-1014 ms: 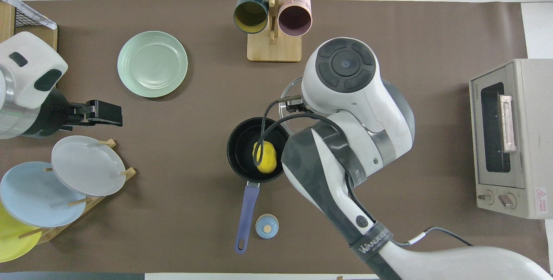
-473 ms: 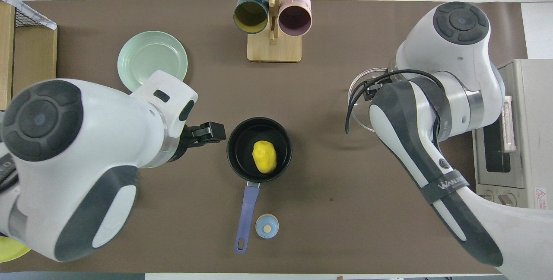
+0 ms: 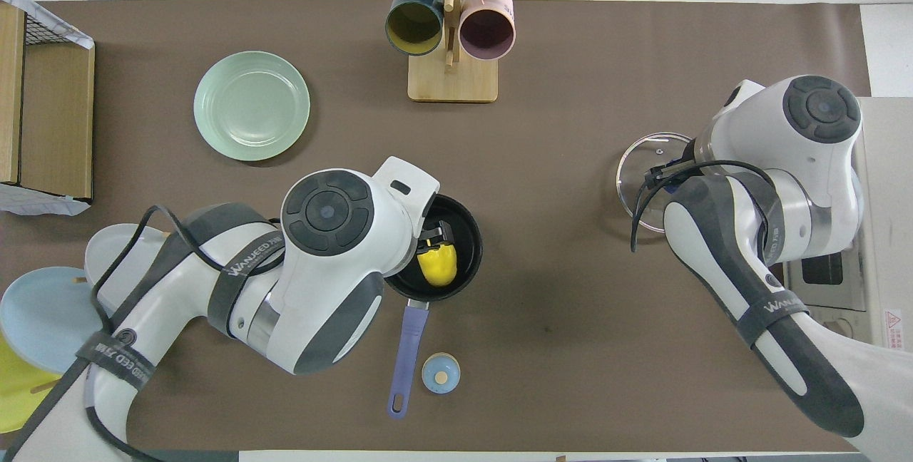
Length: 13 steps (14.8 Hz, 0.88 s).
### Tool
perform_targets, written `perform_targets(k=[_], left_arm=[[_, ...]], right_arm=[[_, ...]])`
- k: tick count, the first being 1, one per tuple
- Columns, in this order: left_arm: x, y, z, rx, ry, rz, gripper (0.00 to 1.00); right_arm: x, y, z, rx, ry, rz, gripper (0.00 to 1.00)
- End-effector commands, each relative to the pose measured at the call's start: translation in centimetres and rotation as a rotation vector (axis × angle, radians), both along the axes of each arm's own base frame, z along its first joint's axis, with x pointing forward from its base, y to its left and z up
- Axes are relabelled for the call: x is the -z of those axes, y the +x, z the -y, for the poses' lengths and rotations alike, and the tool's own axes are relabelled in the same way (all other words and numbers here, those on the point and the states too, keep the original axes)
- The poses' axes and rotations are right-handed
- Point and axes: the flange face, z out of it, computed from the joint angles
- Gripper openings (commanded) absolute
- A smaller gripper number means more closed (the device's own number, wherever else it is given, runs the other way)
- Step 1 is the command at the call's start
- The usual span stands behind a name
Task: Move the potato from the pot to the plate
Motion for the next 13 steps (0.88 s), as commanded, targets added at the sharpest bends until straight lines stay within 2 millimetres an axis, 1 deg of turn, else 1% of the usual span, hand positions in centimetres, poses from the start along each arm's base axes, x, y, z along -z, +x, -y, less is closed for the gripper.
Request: perform_targets(k=[1, 3, 5, 6, 8, 9, 10, 11, 12, 13], left_arm=[[1.7, 0.3, 0.7, -0.029, 0.005, 0.005, 1.00], [2.8, 0.6, 0.9, -0.033, 0.007, 0.002, 1.00], [3.2, 0.6, 1.1, -0.033, 0.006, 0.005, 1.00], [4.2, 0.6, 1.2, -0.030, 0.016, -0.008, 1.00], [5.2, 0.4, 1.9, -0.024, 0.019, -0.011, 1.00], [5.7, 0.3, 2.3, -0.037, 0.015, -0.005, 1.00], [6.6, 0.1, 2.7, -0.036, 0.022, -0.012, 1.00], [7.1, 0.0, 2.9, -0.033, 0.026, -0.017, 1.00], [7.4, 0.0, 3.0, -0.031, 0.028, -0.019, 1.00], [7.5, 0.0, 3.0, -0.031, 0.029, -0.020, 1.00]], right_arm=[[0.6, -1.7, 3.0, -0.025, -0.007, 0.025, 0.51], [1.5, -2.6, 3.2, -0.021, -0.006, 0.006, 0.52], [1.7, -2.9, 3.3, -0.016, -0.005, 0.019, 0.52], [1.9, -3.1, 3.2, -0.017, -0.005, 0.016, 0.53], [2.3, -3.4, 3.4, -0.017, -0.004, 0.020, 0.55], [2.3, -3.4, 3.4, -0.017, -0.004, 0.023, 0.59], [2.3, -3.4, 3.3, -0.018, -0.004, 0.023, 0.70], [2.3, -3.4, 3.5, -0.014, -0.004, 0.023, 0.75], [2.2, -3.4, 3.6, -0.012, -0.004, 0.023, 0.91], [1.9, -3.1, 3.6, -0.012, -0.004, 0.023, 1.00]])
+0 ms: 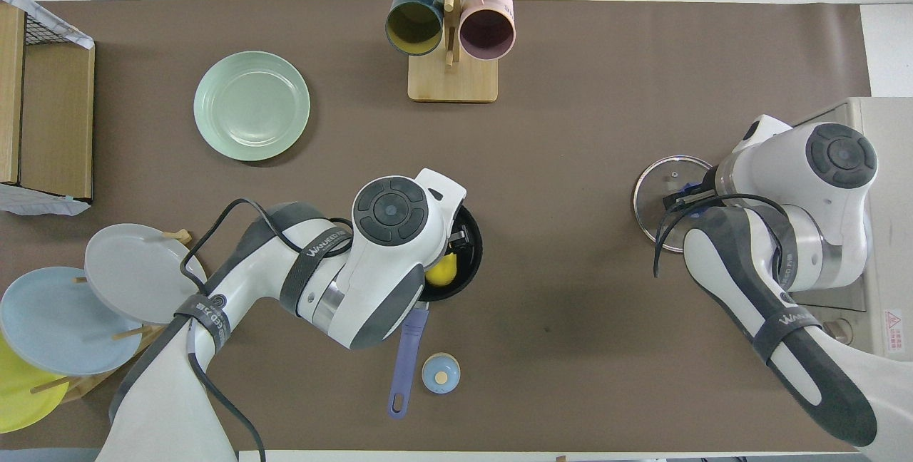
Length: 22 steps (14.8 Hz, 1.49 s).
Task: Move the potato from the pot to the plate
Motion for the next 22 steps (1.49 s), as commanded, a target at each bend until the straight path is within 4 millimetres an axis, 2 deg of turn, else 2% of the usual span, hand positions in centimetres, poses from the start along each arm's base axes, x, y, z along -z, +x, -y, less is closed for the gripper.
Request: perform_targets(k=[1, 2, 4, 5, 8, 10, 11, 12, 14, 16, 18, 19, 21, 22], left_arm=[[0.7, -0.1, 0.4, -0.013, 0.003, 0.010, 1.00], [1.7, -0.4, 0.9, -0.019, 0.011, 0.003, 1.00], [2.3, -0.6, 1.6, -0.028, 0.003, 0.015, 1.00], [2.4, -0.5, 1.5, -0.029, 0.003, 0.015, 1.00], [2.5, -0.6, 1.5, -0.026, 0.006, 0.011, 1.00], [2.5, -0.6, 1.5, -0.026, 0.007, 0.010, 1.00], [2.4, -0.6, 1.5, -0.026, 0.007, 0.010, 1.00], [2.4, -0.6, 1.5, -0.026, 0.007, 0.010, 0.95], [2.6, -0.7, 1.5, -0.023, 0.008, 0.008, 0.76], [2.5, -0.6, 1.4, -0.023, 0.009, 0.007, 0.49], [2.5, -0.7, 1.4, -0.021, 0.011, 0.004, 0.22], [2.5, -0.6, 1.3, -0.022, 0.011, 0.004, 0.13], [2.2, -0.4, 1.3, -0.025, 0.009, 0.007, 0.02], [1.7, -0.3, 1.2, -0.024, 0.010, 0.006, 0.02]], right_arm=[[-1.3, -0.1, 0.4, -0.008, -0.008, 0.026, 1.00], [-1.9, 0.4, 0.4, -0.009, -0.009, 0.028, 1.00], [-4.0, 1.2, 0.5, -0.005, -0.009, 0.011, 1.00], [-5.6, 1.7, 0.5, 0.004, -0.004, -0.009, 1.00], [-12.4, 2.6, 0.5, 0.016, -0.005, -0.058, 1.00], [-16.6, 2.5, 1.5, 0.037, -0.004, -0.073, 1.00], [-17.9, 2.1, 1.3, 0.043, -0.004, -0.071, 1.00], [-19.7, 1.4, 1.5, 0.068, -0.003, -0.054, 1.00], [-22.7, -0.3, 1.7, 0.090, -0.002, -0.045, 1.00], [-25.2, -1.6, 1.3, 0.091, -0.002, -0.054, 1.00], [-26.6, -1.6, 1.3, 0.122, 0.020, -0.073, 1.00], [-27.0, -1.4, 1.4, 0.131, 0.012, -0.076, 1.00], [-27.3, -0.9, 2.0, 0.145, 0.008, -0.080, 1.00], [-27.4, -0.6, 2.5, 0.155, 0.011, -0.089, 1.00]])
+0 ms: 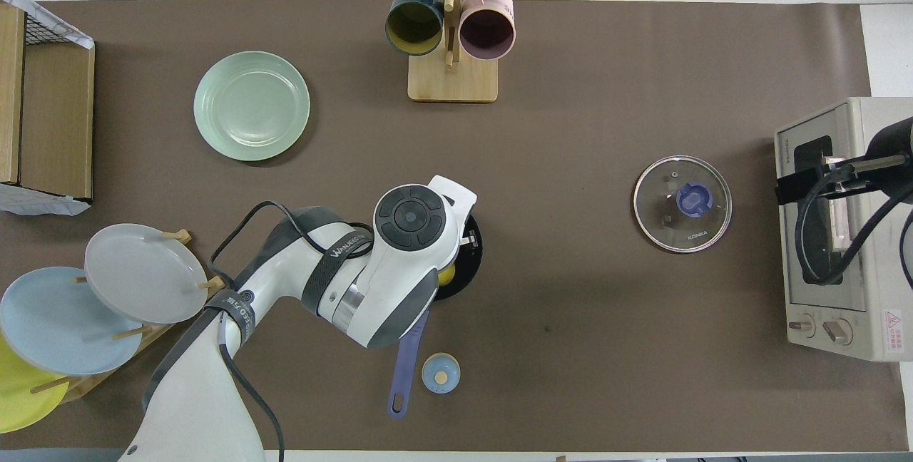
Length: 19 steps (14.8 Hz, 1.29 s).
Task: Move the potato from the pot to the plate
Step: 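Carry the yellow potato with the left gripper onto the green plate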
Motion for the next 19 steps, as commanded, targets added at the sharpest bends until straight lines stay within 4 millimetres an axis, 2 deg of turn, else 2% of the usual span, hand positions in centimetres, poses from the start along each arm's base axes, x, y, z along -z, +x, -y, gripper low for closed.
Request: perform_targets(k=[1, 3, 5, 8, 10, 12, 15, 16, 17, 19], left_arm=[[-2.1, 0.5, -0.3, -0.010, 0.003, 0.008, 0.02], [-7.3, 1.1, -0.9, -0.009, -0.005, 0.012, 0.02], [-11.9, 2.5, -2.2, -0.006, -0.013, 0.015, 0.02], [-18.6, 7.1, -7.1, -0.001, -0.038, 0.038, 0.02], [-20.9, 10.7, -12.1, 0.010, -0.051, 0.058, 0.02], [-21.2, 13.8, -17.5, 0.049, -0.067, 0.100, 0.02], [-19.3, 18.2, -24.9, 0.114, -0.077, 0.161, 0.00], [-17.1, 19.7, -25.9, 0.129, -0.076, 0.170, 0.00], [-15.2, 20.8, -26.0, 0.141, -0.076, 0.181, 0.00], [-10.8, 23.5, -28.7, 0.138, -0.026, 0.225, 0.00]], right_arm=[[0.1, 1.5, 1.0, 0.036, 0.011, -0.032, 1.00], [-0.2, 0.8, 1.6, 0.048, 0.019, -0.055, 1.00], [-0.8, 0.3, 1.7, 0.051, 0.019, -0.047, 1.00], [-1.0, 0.0, 1.6, 0.051, 0.019, -0.044, 1.00], [-1.2, -0.4, 1.3, 0.049, 0.019, -0.042, 1.00], [-1.3, -0.4, 1.1, 0.065, 0.017, -0.044, 1.00], [-2.2, -1.0, 1.1, 0.075, 0.017, -0.031, 1.00], [-2.2, -1.0, 0.9, 0.101, 0.015, -0.031, 1.00], [-2.1, -1.0, 0.9, 0.124, 0.014, -0.027, 1.00], [-2.3, -1.0, 0.5, 0.121, 0.012, -0.024, 1.00]])
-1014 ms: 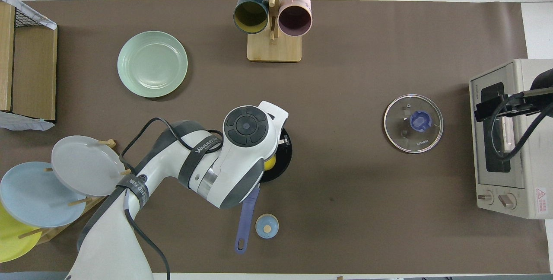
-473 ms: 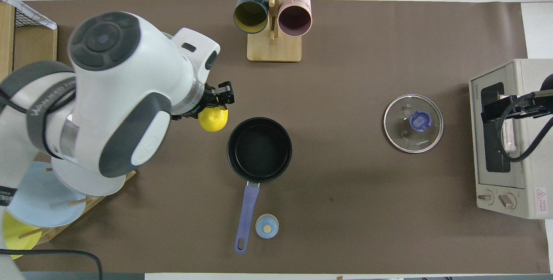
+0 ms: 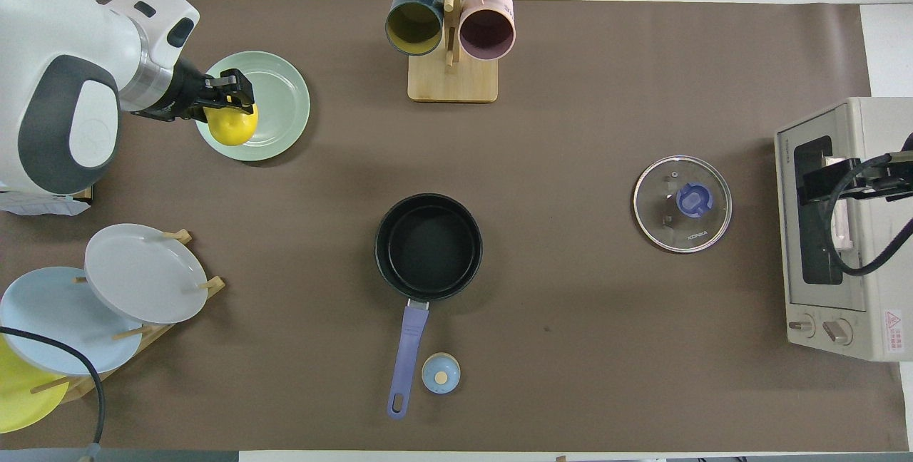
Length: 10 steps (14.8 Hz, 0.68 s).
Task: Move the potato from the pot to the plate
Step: 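Carry the yellow potato with the left gripper onto the green plate, then open the left gripper to release the potato on the plate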
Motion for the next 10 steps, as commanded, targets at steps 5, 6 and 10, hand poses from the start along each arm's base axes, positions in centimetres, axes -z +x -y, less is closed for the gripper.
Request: perform_targets(k=[5, 6, 10], left_arm=[[10.9, 5.1, -3.6, 0.063, 0.080, 0.044, 0.00], [11.0, 5.3, -3.9, 0.061, 0.084, 0.055, 0.00], [13.5, 5.3, -3.1, 0.071, 0.083, 0.068, 0.01]], right_arm=[[-0.2, -0.3, -0.2, 0.027, 0.009, -0.003, 1.00], [-0.3, -0.3, -0.1, 0.028, 0.010, 0.000, 1.00], [0.0, -0.3, 0.2, 0.034, 0.010, -0.005, 1.00]])
